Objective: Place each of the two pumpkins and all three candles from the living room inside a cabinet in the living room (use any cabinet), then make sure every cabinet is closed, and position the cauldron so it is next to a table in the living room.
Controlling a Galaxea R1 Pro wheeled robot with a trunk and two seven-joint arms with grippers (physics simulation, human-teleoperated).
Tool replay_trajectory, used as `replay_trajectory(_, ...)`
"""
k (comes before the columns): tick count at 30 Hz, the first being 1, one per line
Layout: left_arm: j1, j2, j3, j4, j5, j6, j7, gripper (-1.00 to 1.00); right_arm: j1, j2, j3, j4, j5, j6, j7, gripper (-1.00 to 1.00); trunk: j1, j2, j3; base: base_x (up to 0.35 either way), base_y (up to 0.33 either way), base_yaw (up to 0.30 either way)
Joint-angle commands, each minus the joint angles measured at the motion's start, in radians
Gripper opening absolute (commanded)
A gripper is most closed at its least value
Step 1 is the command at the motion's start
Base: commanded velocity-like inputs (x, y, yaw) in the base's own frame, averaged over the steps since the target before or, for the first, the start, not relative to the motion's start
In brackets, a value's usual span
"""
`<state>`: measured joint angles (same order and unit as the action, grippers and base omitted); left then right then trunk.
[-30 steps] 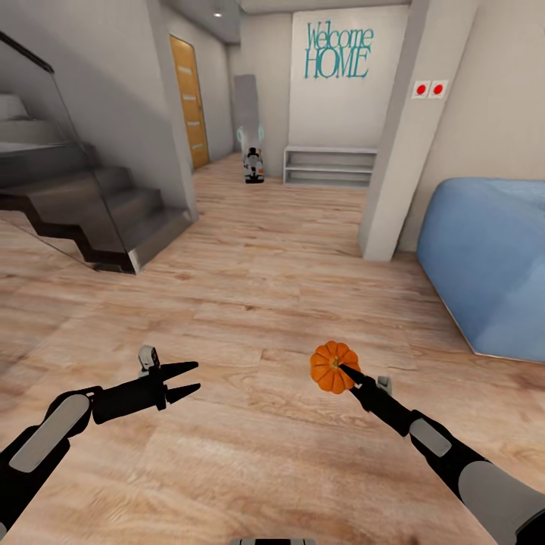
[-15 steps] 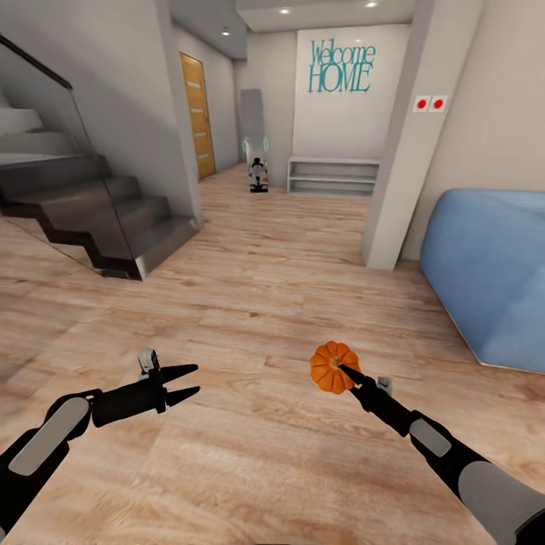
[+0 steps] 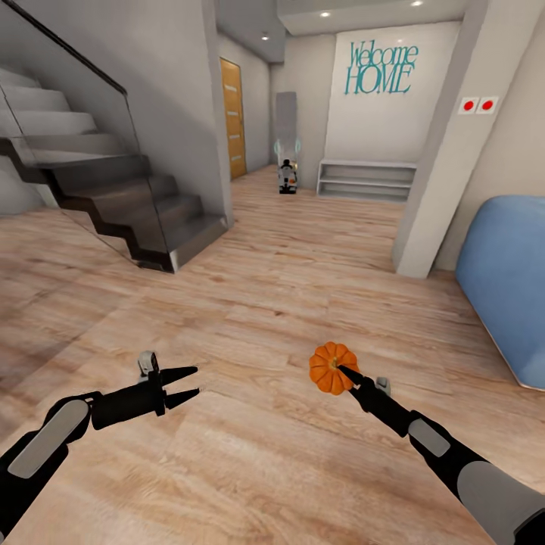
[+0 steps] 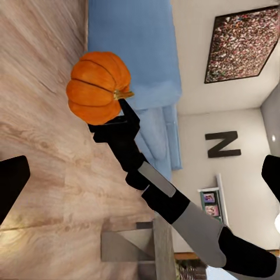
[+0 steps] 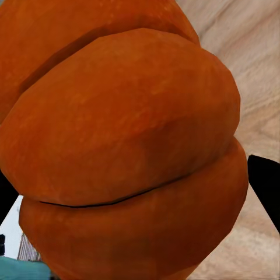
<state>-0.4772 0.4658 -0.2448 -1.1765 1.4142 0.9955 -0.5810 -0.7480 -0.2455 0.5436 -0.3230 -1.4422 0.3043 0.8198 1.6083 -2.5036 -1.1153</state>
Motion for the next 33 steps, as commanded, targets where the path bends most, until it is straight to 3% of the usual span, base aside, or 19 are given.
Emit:
replay_trajectory(1,-0.001,0.001,-0.002,0.001,-0.001,0.002,-0.005,1.00,-0.001,-0.001,0.003,-0.001,-0.012,0.009,-0.002,-1.00,-0.001,0.000,0.000,-0.239,0.000,0.269)
replay_trajectory(19,0.002,0.001,0.006,0.011,-0.002,-0.001,-0.004,1.00,-0.001,-0.001,0.003,-0.002,-0.011,0.009,-0.005,-1.00,-0.001,0.000,0.004,-0.072,0.000,0.260)
replay_trajectory(33,0.003,0.011,0.009,0.012,-0.001,-0.002,-0.005,1.00,-0.001,-0.005,0.003,-0.002,-0.012,0.007,-0.008,-1.00,-0.001,0.000,0.005,-0.126,0.000,0.020)
